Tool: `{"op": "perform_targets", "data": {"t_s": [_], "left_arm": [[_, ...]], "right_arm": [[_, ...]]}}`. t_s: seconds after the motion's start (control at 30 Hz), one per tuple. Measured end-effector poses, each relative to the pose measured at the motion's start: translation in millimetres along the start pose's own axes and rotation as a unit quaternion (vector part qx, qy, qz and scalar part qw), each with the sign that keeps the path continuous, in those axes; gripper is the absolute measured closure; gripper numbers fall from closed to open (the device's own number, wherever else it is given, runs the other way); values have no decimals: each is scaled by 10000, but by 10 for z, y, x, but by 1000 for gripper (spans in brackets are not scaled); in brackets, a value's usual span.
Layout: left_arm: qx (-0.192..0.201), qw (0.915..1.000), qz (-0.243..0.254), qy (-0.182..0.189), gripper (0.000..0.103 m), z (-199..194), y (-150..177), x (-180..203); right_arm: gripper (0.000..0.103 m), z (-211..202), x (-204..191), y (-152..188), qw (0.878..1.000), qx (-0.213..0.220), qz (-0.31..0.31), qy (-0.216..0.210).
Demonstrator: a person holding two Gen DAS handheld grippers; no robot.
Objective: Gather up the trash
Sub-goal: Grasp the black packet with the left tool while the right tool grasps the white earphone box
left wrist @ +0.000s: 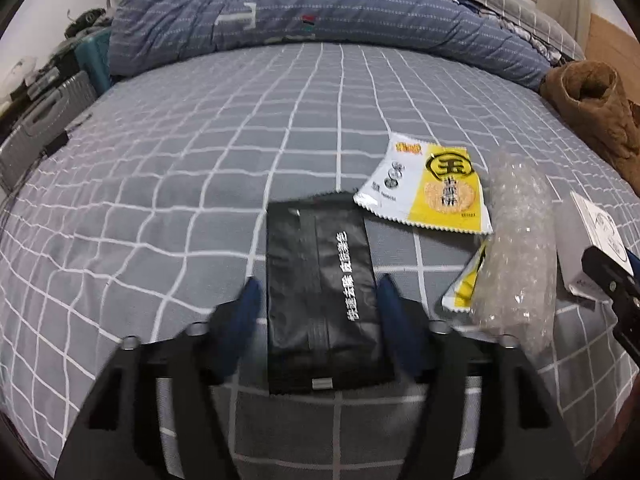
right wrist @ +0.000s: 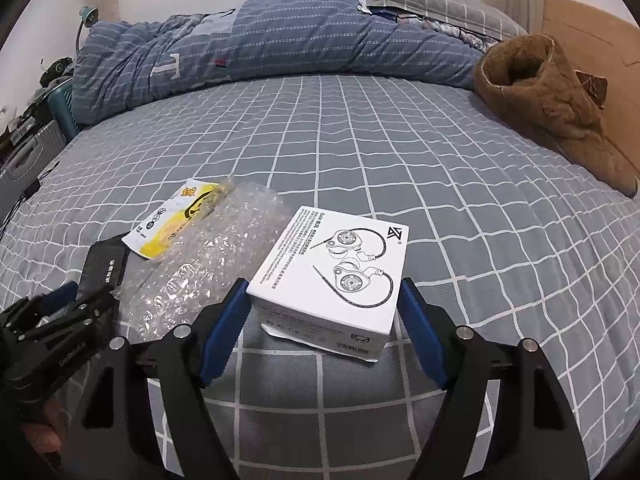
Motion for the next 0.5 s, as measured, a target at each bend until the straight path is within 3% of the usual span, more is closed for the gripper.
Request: {"op": "perform_targets", "data": {"t_s": [0.07, 0.27, 0.3, 0.33, 0.47, 0.5], "left_arm": [[42, 10000, 1, -56, 25, 11, -11, -5], [-103, 9999, -77, 1, 22, 128, 1, 3], [-96, 9999, -70, 1, 27, 136, 5, 10], [-104, 9999, -62, -8, 42, 150, 19, 13], [-175, 9998, -47, -81, 53, 196, 17, 12], [-170, 9998, -39, -80, 60, 194, 19, 13]], "right_arm": [[31, -3, 2, 0, 10000, -9, 8, -21], [31, -5, -19, 8, 10000, -12, -27, -52], [31, -1, -19, 10, 10000, -15, -24, -57], [31, -2, -21, 14, 10000, -15, -20, -62], [31, -1, -16, 17, 10000, -19, -20, -85], [31, -5, -18, 20, 10000, -20, -20, -92]]}}
Point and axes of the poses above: each gripper's, at about its wrist camera, not at the fingertips, and z roughly the way its jaws point, x to its right, y to its underside, the point moved 3 cm from there along z, roughly the way its jaws point, and after that the axes turned 8 degrees about x, right-handed, at the moved point
